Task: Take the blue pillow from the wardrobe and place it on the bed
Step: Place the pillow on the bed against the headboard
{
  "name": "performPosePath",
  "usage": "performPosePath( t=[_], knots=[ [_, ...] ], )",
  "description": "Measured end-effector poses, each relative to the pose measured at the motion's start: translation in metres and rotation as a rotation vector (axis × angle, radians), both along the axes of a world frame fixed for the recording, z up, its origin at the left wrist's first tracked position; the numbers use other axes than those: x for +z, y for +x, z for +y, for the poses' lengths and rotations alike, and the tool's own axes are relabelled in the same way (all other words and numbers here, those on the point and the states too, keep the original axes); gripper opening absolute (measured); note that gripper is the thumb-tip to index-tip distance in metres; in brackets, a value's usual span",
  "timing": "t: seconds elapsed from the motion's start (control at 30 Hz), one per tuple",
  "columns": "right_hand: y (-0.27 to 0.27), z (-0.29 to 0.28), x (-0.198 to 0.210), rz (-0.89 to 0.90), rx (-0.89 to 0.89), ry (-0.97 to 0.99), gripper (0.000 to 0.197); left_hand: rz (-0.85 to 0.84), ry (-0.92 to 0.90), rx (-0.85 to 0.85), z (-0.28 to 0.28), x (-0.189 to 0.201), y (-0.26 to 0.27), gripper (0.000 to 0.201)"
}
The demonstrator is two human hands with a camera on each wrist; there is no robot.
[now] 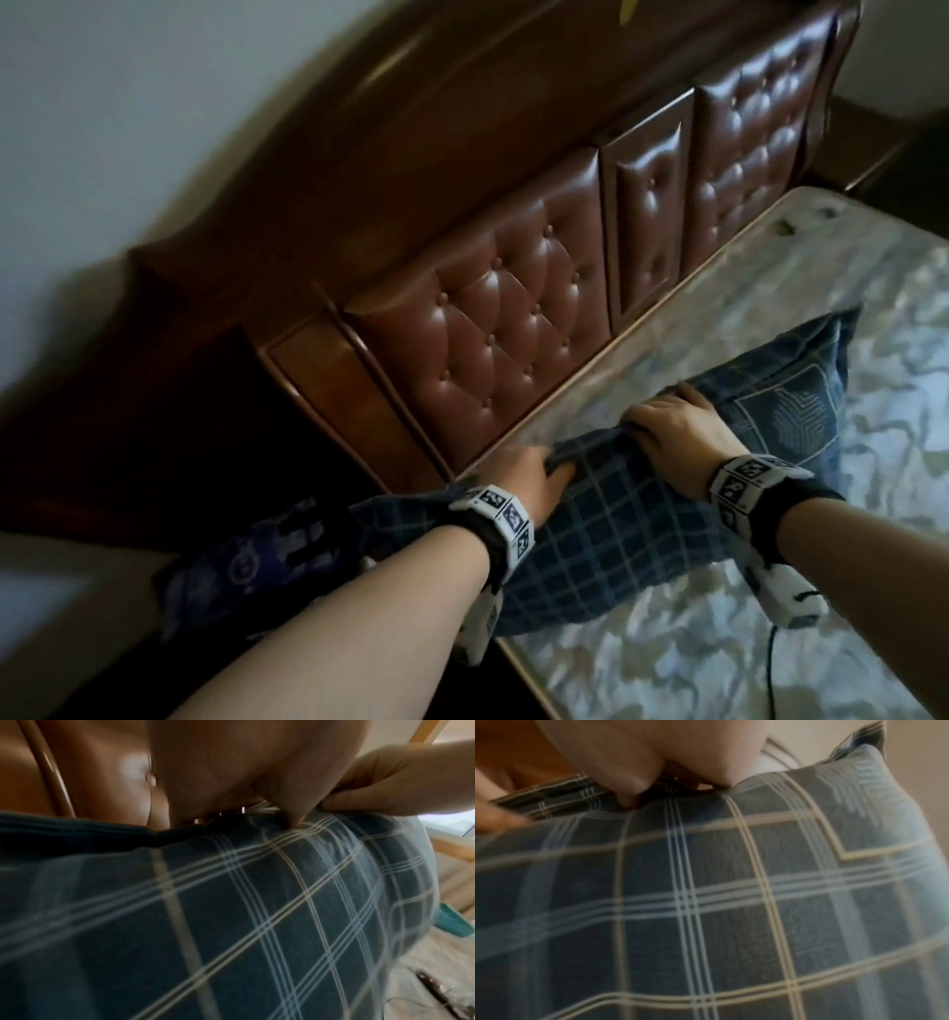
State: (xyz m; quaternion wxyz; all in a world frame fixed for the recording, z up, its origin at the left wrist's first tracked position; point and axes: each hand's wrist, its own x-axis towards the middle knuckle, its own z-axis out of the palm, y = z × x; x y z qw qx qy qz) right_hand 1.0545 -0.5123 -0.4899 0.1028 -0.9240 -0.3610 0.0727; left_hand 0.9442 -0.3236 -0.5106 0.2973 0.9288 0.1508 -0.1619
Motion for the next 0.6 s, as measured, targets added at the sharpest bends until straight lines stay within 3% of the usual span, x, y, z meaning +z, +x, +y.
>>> performPosePath(
  t=[0.1, 0.23, 0.4, 0.47, 0.6],
  knots=[
    [0.036, 0.005, -0.061, 0.046, 0.003, -0.036, 0.019, 0.040, 0.036, -0.008, 0.000, -0.068, 0.017, 0.046],
    [0.074, 0.034, -0.137, 0.034, -0.114, 0.010, 0.018, -0.026, 0.173, 0.070, -0.003, -0.129, 0.023, 0.084],
    [0.100, 0.083, -0.176, 0.021, -0.273, 0.100, 0.031, -0.113, 0.388, 0.112, 0.006, -0.145, 0.031, 0.084],
    [0.100, 0.091, -0.177, 0.054, -0.342, 0.110, 0.045, -0.071, 0.387, 0.100, 0.013, -0.149, 0.034, 0.085],
    [0.093, 0.083, -0.193, 0.196, -0.392, -0.076, 0.061, 0.098, 0.357, 0.102, 0.017, -0.161, 0.035, 0.096]
  ],
)
